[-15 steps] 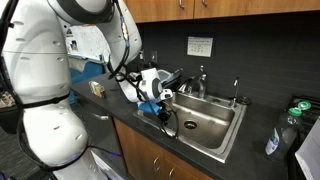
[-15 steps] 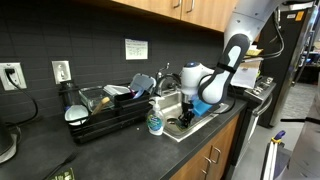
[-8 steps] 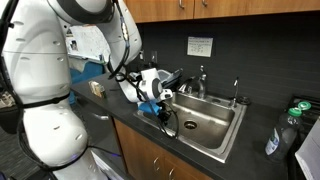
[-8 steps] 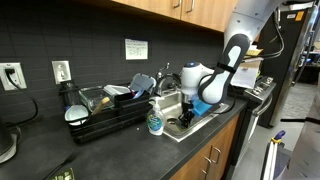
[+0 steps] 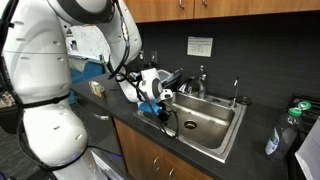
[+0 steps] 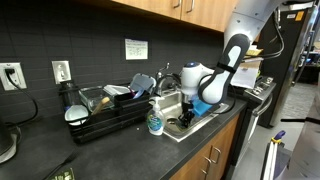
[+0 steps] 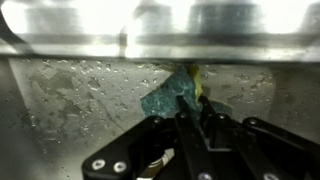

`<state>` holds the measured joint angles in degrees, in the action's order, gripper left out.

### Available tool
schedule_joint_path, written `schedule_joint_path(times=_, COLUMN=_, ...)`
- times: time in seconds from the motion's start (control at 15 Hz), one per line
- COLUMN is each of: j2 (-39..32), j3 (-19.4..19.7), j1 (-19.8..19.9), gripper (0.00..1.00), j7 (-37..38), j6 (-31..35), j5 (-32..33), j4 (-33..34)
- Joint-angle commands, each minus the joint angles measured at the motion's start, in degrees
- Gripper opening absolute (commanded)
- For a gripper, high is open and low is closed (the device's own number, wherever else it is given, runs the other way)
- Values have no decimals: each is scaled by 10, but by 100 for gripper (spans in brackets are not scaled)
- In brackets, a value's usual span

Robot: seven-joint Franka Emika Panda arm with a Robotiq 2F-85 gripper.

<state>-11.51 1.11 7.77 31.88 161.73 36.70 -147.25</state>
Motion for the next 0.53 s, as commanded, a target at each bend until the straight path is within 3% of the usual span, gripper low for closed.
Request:
schedule_joint_path(times=0.0, j2=-8, j3=1, j1=1, gripper=4, j7=-3, j6=2, j5=2, j4=8)
schedule_joint_path(times=0.47, j2=-33, j3=3, j1=1, gripper=4, j7=-9, j6=13, j5=13, j4=45)
